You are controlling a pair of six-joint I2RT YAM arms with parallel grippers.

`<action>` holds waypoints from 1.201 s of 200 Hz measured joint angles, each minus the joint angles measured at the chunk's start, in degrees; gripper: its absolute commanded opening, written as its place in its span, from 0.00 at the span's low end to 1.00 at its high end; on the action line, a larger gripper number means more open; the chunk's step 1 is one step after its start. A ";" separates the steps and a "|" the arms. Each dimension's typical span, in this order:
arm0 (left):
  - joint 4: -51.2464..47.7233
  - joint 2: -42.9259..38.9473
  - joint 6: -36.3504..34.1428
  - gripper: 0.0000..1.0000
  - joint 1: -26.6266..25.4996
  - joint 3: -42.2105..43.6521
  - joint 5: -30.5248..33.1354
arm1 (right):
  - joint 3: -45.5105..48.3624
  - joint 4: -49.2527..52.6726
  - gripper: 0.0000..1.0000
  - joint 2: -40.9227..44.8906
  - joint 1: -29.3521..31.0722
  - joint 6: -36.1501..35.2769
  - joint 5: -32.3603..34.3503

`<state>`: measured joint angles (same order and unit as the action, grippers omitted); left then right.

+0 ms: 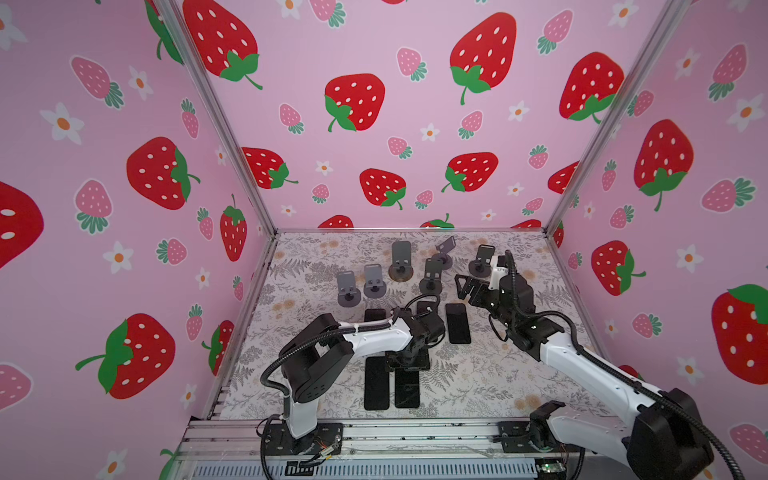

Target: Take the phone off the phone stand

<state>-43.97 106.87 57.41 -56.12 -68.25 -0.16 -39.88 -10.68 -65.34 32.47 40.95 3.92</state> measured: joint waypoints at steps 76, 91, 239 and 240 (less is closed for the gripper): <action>-4.33 -9.25 -1.62 0.92 -0.13 -3.15 8.20 | 0.09 0.55 1.00 0.00 0.00 -0.52 2.51; -4.20 -12.85 -3.17 0.93 -0.15 -4.70 10.64 | 0.33 0.72 1.00 0.00 0.02 -1.03 4.26; 37.11 -37.13 -55.45 0.99 12.79 19.65 33.55 | 9.20 -9.44 1.00 10.49 -0.31 -16.79 37.70; 37.40 -37.16 -55.60 0.99 13.11 19.93 33.38 | 9.31 -9.62 1.00 10.49 -0.31 -16.92 37.73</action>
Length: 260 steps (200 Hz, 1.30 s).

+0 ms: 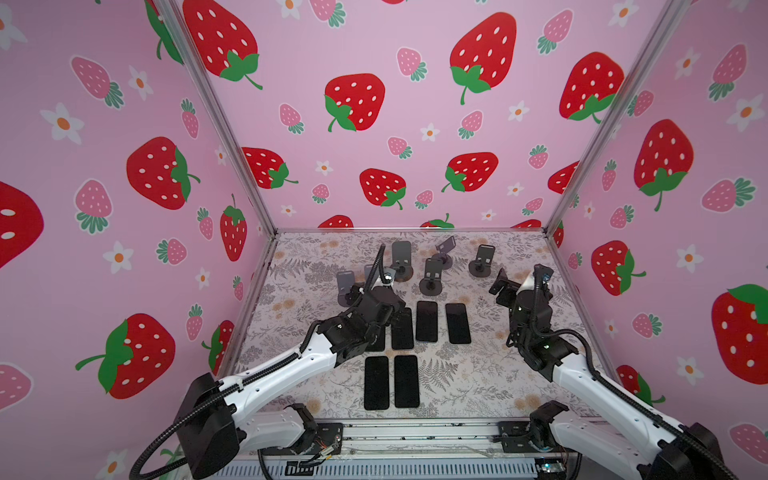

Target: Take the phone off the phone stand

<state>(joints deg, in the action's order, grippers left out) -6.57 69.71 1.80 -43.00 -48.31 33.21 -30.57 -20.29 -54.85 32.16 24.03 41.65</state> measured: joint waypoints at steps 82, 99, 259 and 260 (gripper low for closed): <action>23.41 2.51 -9.22 0.99 20.48 17.35 -4.66 | 19.17 -20.57 1.00 -3.87 -10.47 -12.26 1.18; 28.22 5.05 -9.49 0.99 24.09 19.63 -7.13 | 19.74 -24.79 1.00 -6.34 -12.63 -13.84 -1.42; 49.86 18.82 1.62 0.99 43.17 24.68 -24.37 | 17.16 -53.22 1.00 -35.63 -25.11 -20.70 -24.63; 49.86 18.82 1.62 0.99 43.17 24.68 -24.39 | 17.16 -53.24 1.00 -35.63 -25.11 -20.70 -24.65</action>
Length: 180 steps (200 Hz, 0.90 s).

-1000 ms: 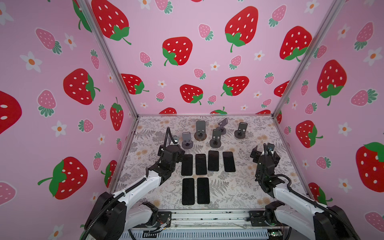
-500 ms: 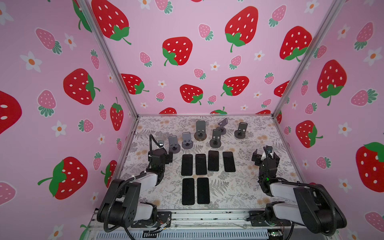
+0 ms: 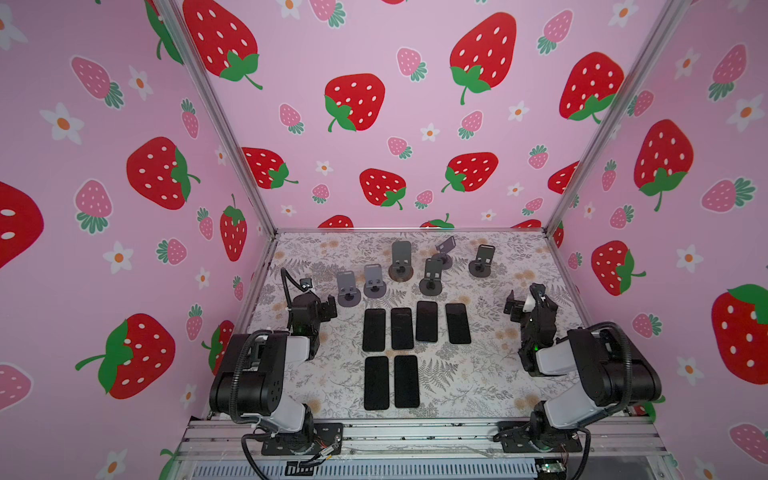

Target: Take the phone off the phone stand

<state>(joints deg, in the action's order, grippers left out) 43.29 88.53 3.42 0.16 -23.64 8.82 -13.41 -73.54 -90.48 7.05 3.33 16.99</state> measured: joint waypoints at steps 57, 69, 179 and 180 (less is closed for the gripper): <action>0.20 0.02 0.13 0.99 -0.02 -0.02 -0.33 | -0.02 0.20 1.00 0.00 0.00 0.00 -0.98; 0.20 0.02 0.13 0.99 -0.07 -0.02 -0.31 | -0.02 0.20 1.00 0.00 0.02 0.00 -1.01; 0.20 0.02 0.11 0.99 -0.17 -0.04 -0.26 | -0.07 0.37 1.00 0.00 0.13 -0.09 -0.98; 0.20 0.02 0.11 0.99 -0.17 -0.04 -0.28 | -0.09 0.37 1.00 0.00 0.13 -0.09 -1.01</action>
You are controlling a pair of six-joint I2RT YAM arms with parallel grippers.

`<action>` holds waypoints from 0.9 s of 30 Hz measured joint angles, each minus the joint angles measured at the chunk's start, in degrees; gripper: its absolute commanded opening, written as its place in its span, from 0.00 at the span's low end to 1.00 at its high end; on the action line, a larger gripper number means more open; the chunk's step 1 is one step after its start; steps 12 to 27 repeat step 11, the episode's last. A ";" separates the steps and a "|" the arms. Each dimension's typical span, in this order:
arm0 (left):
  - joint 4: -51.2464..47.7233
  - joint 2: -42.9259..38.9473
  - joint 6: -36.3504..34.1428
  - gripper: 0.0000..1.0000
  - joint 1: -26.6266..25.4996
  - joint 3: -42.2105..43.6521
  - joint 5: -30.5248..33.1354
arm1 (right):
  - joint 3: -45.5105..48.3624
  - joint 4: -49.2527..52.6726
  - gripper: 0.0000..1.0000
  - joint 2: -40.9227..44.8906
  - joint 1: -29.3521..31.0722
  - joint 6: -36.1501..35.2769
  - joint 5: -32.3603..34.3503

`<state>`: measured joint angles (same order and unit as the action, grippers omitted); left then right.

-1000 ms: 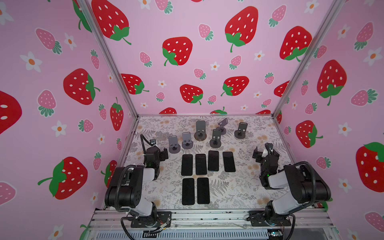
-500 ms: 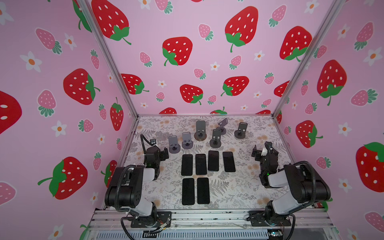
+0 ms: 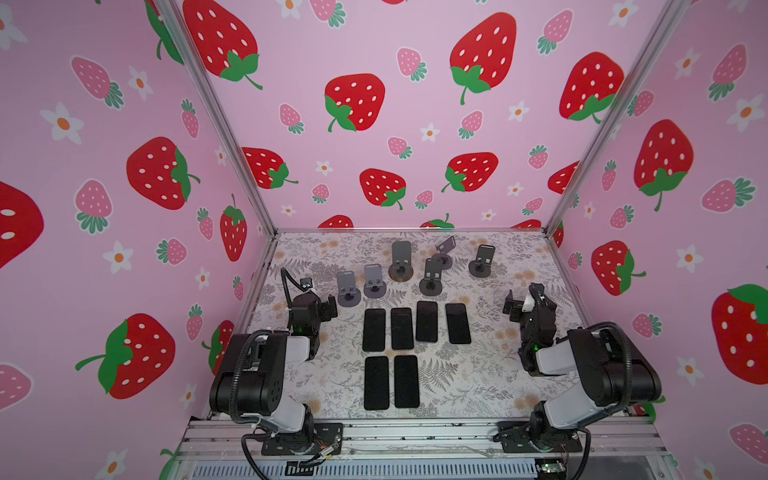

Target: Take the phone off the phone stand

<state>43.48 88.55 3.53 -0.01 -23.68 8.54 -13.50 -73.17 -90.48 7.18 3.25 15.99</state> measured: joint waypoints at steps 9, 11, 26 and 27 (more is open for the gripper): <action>0.00 0.00 -0.02 0.99 -0.28 -0.07 0.04 | -0.17 0.20 1.00 0.00 0.09 -0.11 0.02; 0.00 0.00 -0.02 0.99 -0.28 -0.07 0.04 | -0.17 0.22 1.00 0.00 0.09 -0.11 0.02; 0.00 0.00 -0.02 0.99 -0.28 -0.07 0.04 | -0.17 0.22 1.00 0.00 0.09 -0.11 0.02; 0.00 0.00 -0.02 0.99 -0.28 -0.07 0.04 | -0.17 0.22 1.00 0.00 0.09 -0.11 0.02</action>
